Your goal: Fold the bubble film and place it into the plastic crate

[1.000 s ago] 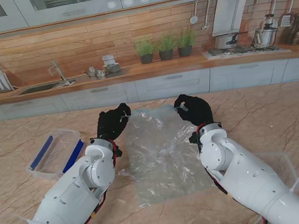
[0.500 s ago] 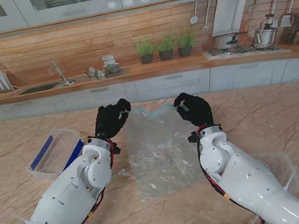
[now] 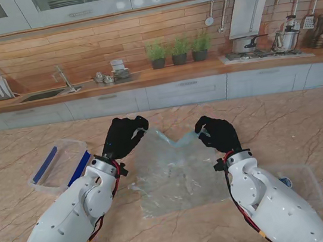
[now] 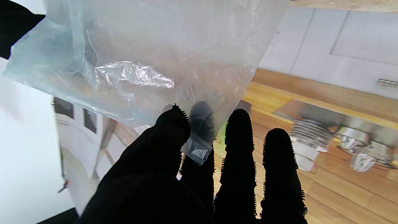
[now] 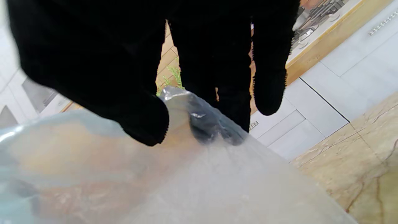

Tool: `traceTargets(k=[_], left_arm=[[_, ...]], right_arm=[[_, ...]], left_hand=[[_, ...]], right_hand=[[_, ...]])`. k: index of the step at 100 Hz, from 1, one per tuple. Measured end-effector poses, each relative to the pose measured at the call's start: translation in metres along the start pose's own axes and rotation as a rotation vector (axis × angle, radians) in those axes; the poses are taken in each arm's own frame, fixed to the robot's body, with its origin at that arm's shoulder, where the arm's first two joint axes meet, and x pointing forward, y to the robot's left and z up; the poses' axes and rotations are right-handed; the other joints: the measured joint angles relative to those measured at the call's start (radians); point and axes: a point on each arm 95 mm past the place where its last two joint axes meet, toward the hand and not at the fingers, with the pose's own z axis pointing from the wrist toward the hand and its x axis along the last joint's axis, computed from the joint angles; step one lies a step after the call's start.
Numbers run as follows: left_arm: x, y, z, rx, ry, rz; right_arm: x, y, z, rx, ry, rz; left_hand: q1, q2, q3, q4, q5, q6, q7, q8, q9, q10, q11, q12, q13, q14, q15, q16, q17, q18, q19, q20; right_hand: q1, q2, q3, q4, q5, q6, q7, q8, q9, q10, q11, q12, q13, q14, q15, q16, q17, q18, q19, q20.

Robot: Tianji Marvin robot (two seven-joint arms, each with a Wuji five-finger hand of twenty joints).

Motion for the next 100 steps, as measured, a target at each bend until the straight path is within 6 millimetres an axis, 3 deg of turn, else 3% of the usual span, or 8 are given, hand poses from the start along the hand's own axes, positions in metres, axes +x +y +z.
traceTargets(k=[8, 24, 39, 52, 59, 79, 90, 100], left_arm=[[0.004, 0.001, -0.008, -0.013, 0.061, 0.045], [0.004, 0.002, -0.026, 0.029, 0.082, 0.049], [0.008, 0.006, -0.043, -0.056, 0.117, 0.033], [0.005, 0.01, -0.055, -0.124, 0.15, 0.076], [0.003, 0.011, -0.061, -0.16, 0.16, 0.08], [0.0, 0.012, -0.076, -0.213, 0.209, 0.158], [-0.003, 0.011, -0.08, -0.237, 0.188, 0.119], [-0.002, 0.013, -0.082, -0.266, 0.197, 0.123]], right_arm=[[0.0, 0.003, -0.011, 0.016, 0.033, -0.025], [-0.001, 0.008, -0.03, 0.099, 0.084, -0.099], [-0.002, 0.012, -0.043, 0.189, 0.111, -0.186], [-0.006, 0.016, -0.053, 0.231, 0.119, -0.25], [-0.008, 0.017, -0.059, 0.244, 0.126, -0.283], [-0.015, 0.022, -0.078, 0.26, 0.139, -0.333], [-0.017, 0.025, -0.089, 0.277, 0.157, -0.371], [-0.019, 0.027, -0.096, 0.289, 0.167, -0.37]], left_hand=[[-0.001, -0.001, -0.014, 0.0, -0.004, -0.007, 0.001, -0.067, 0.001, -0.012, 0.0, -0.046, 0.0, -0.007, -0.009, -0.011, 0.011, -0.011, 0.0, 0.0], [-0.115, -0.068, 0.233, -0.039, -0.022, 0.093, -0.241, -0.308, 0.03, -0.024, 0.0, -0.142, 0.043, -0.024, -0.023, -0.068, 0.039, -0.026, 0.001, 0.0], [-0.277, -0.16, 0.432, -0.039, -0.022, 0.121, -0.344, -0.32, 0.044, -0.027, -0.01, -0.167, 0.056, -0.026, -0.027, -0.081, 0.04, -0.026, 0.001, -0.001], [-0.377, -0.224, 0.544, -0.039, -0.017, 0.121, -0.382, -0.32, 0.044, -0.028, -0.01, -0.167, 0.057, -0.026, -0.048, -0.083, 0.04, -0.017, -0.011, -0.013], [-0.418, -0.236, 0.555, -0.039, 0.01, 0.121, -0.389, -0.321, 0.043, -0.028, -0.01, -0.181, 0.057, -0.026, -0.055, -0.083, 0.04, -0.009, -0.023, -0.014], [-0.518, -0.234, 0.55, -0.039, 0.022, 0.109, -0.396, -0.321, 0.019, -0.028, 0.059, -0.243, 0.057, -0.026, -0.076, -0.083, 0.04, -0.005, -0.029, -0.023], [-0.604, -0.212, 0.527, 0.021, 0.034, 0.107, -0.396, -0.32, -0.014, -0.026, 0.093, -0.351, 0.057, -0.026, -0.095, -0.083, 0.04, 0.003, -0.034, -0.023], [-0.658, -0.211, 0.491, 0.022, 0.035, 0.106, -0.401, -0.32, -0.042, -0.024, 0.084, -0.414, 0.056, -0.026, -0.114, -0.083, 0.038, 0.004, -0.046, -0.025]], right_hand=[[0.0, 0.0, 0.0, 0.0, -0.005, -0.003, 0.001, 0.011, 0.0, 0.0, 0.0, 0.002, 0.0, 0.0, -0.003, 0.0, -0.003, 0.0, -0.009, 0.0], [0.0, 0.0, 0.0, 0.0, -0.026, -0.007, 0.003, 0.031, -0.033, 0.0, 0.0, 0.012, -0.022, -0.001, -0.042, -0.003, -0.027, 0.0, -0.051, -0.005], [-0.01, 0.0, -0.03, 0.001, -0.073, 0.0, 0.0, 0.041, -0.097, 0.003, -0.011, 0.013, -0.075, -0.003, -0.086, -0.017, -0.058, 0.001, -0.11, -0.017], [-0.148, -0.011, -0.045, 0.006, -0.141, 0.085, -0.1, 0.052, -0.211, 0.017, -0.039, 0.025, -0.153, -0.005, -0.148, -0.03, -0.098, 0.012, -0.188, -0.022], [-0.205, -0.012, -0.042, 0.048, -0.166, 0.117, -0.175, 0.109, -0.256, 0.022, -0.059, 0.025, -0.165, -0.007, -0.165, -0.041, -0.114, 0.013, -0.234, -0.023], [-0.207, -0.042, -0.083, 0.048, -0.195, 0.145, -0.244, 0.132, -0.304, 0.024, -0.081, 0.026, -0.198, -0.012, -0.223, -0.062, -0.129, 0.023, -0.299, -0.024], [-0.234, -0.042, -0.132, 0.048, -0.202, 0.147, -0.273, 0.132, -0.31, 0.024, -0.098, 0.026, -0.208, -0.013, -0.237, -0.067, -0.129, 0.024, -0.32, -0.024], [-0.244, -0.042, -0.181, 0.048, -0.202, 0.147, -0.293, 0.13, -0.318, 0.024, -0.111, 0.025, -0.208, -0.015, -0.253, -0.068, -0.129, 0.024, -0.338, -0.016]])
